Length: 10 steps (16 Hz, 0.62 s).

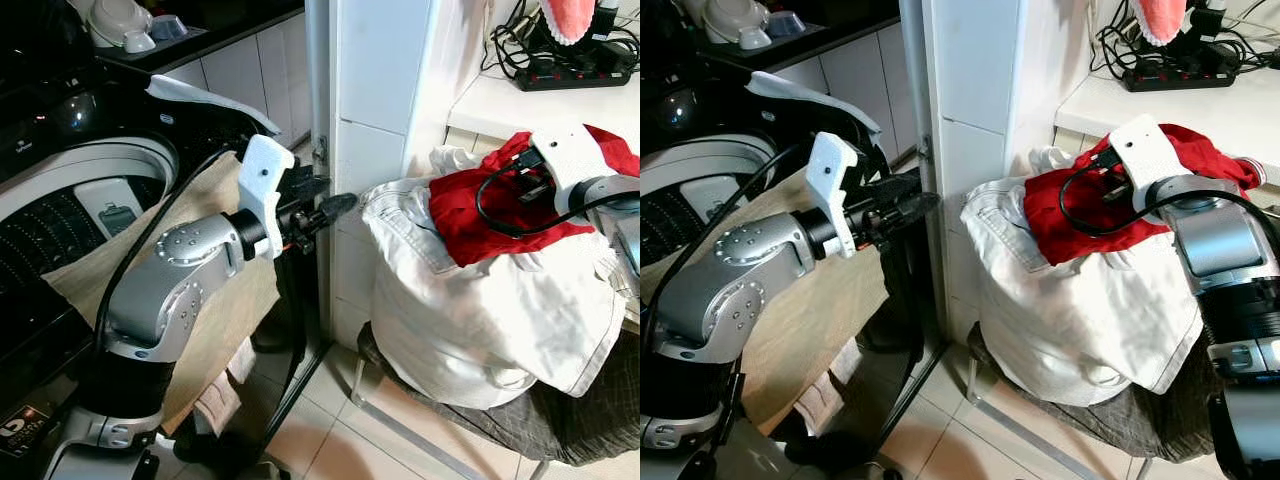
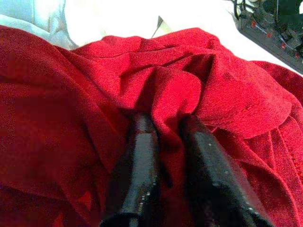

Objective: Clothes washing

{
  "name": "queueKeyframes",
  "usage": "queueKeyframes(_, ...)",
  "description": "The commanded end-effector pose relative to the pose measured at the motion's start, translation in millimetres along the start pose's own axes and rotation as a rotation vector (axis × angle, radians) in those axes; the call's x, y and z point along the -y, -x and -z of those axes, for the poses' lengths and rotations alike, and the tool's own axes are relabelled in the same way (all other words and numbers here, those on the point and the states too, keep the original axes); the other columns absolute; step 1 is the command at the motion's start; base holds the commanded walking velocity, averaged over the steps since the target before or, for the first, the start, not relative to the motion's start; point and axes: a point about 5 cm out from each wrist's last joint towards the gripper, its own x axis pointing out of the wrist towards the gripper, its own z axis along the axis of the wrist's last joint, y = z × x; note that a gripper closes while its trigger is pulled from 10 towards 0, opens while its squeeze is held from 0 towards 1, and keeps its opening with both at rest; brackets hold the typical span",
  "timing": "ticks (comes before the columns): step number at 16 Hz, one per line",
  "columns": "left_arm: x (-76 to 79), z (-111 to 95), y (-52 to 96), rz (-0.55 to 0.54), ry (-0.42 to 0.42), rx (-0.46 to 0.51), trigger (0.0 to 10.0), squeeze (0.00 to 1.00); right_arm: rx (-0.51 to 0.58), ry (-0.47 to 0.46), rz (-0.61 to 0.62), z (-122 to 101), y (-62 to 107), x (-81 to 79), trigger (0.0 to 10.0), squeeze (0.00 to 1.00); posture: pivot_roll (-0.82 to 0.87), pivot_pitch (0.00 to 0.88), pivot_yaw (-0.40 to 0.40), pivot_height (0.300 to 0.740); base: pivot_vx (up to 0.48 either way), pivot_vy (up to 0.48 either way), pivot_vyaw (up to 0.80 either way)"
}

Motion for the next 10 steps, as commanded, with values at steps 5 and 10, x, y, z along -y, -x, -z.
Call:
queueKeyframes(5,-17.2,1.4,8.4,-0.18,-0.021,0.028,10.0,0.0,0.084,-0.001,0.006,-18.2,4.4,1.0,0.0,0.0,-0.05,0.0,0.044,0.74,0.0,0.0,0.0)
queueKeyframes(10,-6.2,-0.7,-6.2,-0.186,-0.018,0.122,10.0,0.0,0.157,-0.022,0.064,-31.7,20.5,17.4,0.0,0.0,-0.12,0.0,0.084,0.74,0.0,0.0,0.0)
